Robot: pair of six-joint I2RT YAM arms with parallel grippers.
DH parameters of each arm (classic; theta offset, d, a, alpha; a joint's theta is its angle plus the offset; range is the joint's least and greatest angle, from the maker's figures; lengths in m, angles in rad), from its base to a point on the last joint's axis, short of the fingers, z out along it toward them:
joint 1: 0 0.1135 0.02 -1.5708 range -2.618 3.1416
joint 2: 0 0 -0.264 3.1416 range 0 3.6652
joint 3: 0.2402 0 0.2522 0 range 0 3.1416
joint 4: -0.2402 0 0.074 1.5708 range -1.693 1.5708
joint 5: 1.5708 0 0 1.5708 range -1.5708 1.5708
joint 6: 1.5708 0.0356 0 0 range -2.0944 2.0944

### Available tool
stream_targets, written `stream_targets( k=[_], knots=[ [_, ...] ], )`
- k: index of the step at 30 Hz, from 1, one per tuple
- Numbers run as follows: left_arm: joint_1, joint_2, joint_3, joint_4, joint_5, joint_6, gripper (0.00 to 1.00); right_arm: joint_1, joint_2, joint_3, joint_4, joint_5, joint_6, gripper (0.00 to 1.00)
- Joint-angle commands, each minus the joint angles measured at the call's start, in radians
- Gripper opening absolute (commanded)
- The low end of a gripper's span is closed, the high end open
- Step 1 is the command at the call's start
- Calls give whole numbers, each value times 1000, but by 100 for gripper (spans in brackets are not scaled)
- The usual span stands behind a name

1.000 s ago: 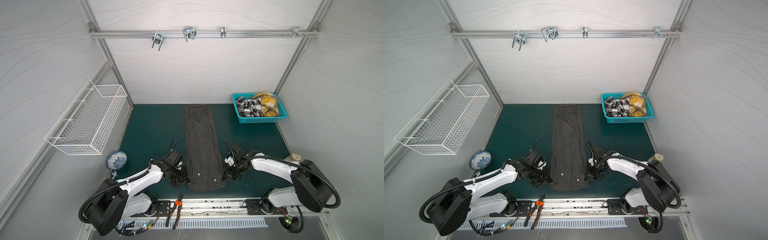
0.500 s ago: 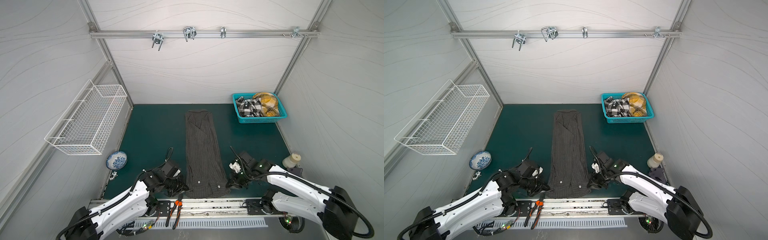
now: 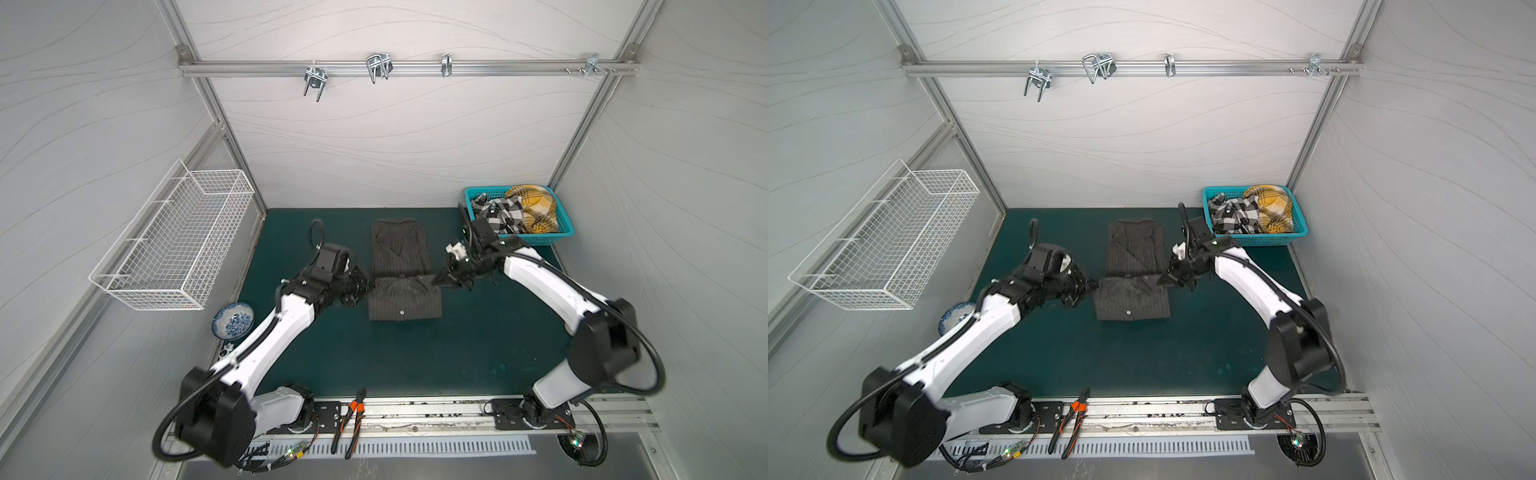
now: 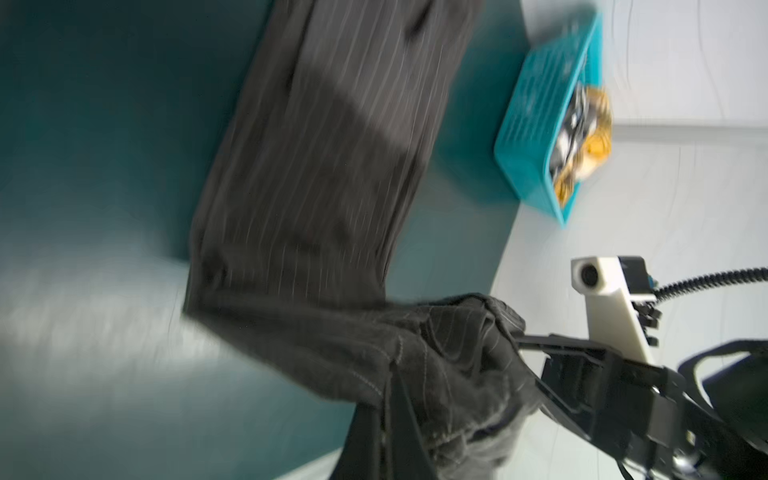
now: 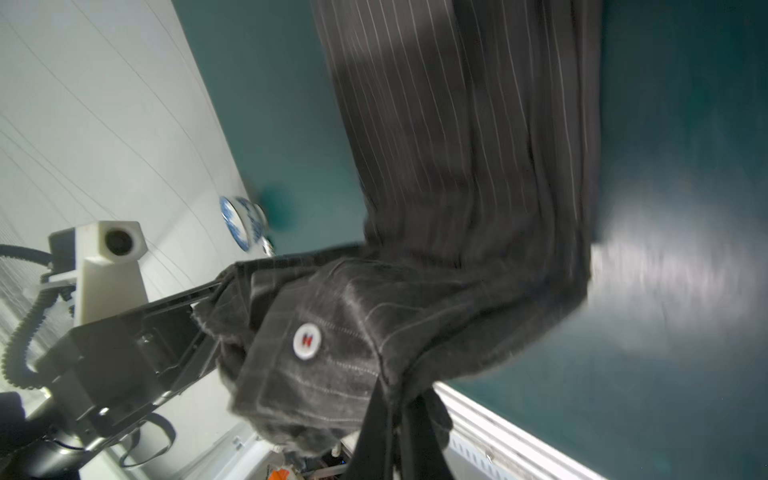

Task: Fold and stack the long sleeve shirts
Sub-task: 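Lay the folded end down with both grippers and smooth its sides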

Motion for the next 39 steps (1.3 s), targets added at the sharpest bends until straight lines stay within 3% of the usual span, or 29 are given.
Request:
stream_targets(
  k=[1,2,3,4,6,9,13,17,21,26,31,39],
  knots=[
    [64,307,217,81,-25,138,11,-66,282,263,-25,-68,-92,27],
    [86,416,306,54,1,163,26,-78,376,381,-52,-98,-115,41],
    [105,524,423,-6,-7,180,38,-87,488,532,-112,-111,-152,48],
    [120,601,500,-7,-18,186,47,-93,581,686,-212,-81,-184,54],
    [141,702,625,-52,-18,203,58,-107,648,827,-301,-22,-222,58],
    [147,746,771,-179,-1,250,58,-116,558,708,-217,35,-217,62],
    [129,550,569,-172,-51,221,54,-92,432,544,-231,136,-278,66],
    [55,448,409,-173,-10,252,47,-24,277,265,-125,175,-277,55],
    [-8,489,371,-200,16,306,37,32,267,127,-59,165,-261,34],
    [-8,581,325,-179,45,313,31,63,332,34,12,175,-275,29],
    [-21,615,242,-172,40,316,29,96,305,-128,69,176,-246,24],
    [-92,452,-44,-92,81,281,29,205,98,-441,118,183,-129,22]
  ],
)
